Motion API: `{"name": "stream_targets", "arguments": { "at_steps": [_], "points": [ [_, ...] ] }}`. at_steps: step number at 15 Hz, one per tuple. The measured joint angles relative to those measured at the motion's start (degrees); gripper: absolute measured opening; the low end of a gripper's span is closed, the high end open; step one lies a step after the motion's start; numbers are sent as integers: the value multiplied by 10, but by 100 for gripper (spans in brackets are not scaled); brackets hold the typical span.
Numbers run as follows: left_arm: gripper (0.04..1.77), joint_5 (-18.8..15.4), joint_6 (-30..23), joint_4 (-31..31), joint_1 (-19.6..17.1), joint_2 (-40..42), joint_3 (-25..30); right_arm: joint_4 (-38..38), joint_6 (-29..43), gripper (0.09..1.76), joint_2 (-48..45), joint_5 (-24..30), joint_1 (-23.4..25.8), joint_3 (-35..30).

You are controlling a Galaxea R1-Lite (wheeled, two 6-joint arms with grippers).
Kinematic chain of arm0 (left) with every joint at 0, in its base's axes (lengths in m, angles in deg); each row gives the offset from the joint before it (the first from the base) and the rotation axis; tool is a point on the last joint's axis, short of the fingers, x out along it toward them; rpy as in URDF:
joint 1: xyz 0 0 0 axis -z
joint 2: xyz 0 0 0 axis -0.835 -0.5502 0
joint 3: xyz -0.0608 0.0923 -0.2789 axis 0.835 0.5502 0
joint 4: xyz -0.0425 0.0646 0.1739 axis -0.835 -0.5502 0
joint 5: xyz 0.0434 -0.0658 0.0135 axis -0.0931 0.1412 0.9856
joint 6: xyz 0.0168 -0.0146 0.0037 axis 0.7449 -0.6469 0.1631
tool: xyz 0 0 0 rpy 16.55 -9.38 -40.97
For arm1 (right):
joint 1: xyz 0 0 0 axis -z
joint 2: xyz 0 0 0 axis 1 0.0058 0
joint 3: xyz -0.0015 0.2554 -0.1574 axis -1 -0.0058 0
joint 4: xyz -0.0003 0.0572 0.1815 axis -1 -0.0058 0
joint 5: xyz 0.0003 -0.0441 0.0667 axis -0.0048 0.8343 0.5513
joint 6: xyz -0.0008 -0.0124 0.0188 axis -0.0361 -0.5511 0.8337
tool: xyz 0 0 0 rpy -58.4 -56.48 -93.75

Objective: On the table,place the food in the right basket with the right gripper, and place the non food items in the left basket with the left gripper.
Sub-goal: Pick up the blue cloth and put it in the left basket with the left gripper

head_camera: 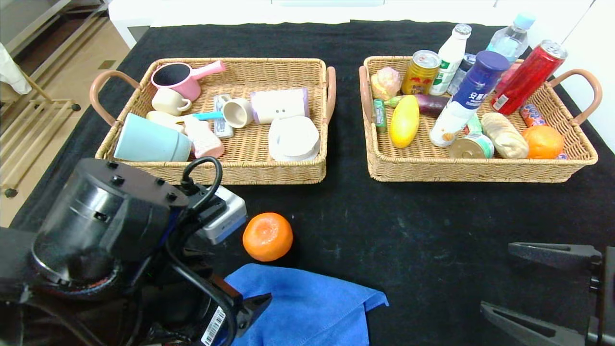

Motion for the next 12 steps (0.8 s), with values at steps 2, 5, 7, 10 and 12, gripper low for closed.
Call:
{"name": "stream_targets", "arguments": {
  "at_steps": [2,5,7,10,12],
  "points": [
    [171,5,0,0,6,-15,1,0,0,171,1,0,0,0],
    [171,5,-1,1,14,-31,2,1,0,171,2,0,0,1],
    [171,5,-1,0,20,-39,2,1,0,171,2,0,0,1],
    [172,10,0,-16,22,-46,2,1,0,171,2,0,0,1],
    [172,12,0,-25,29,-50,1,0,0,171,2,0,0,2]
  ]
}}
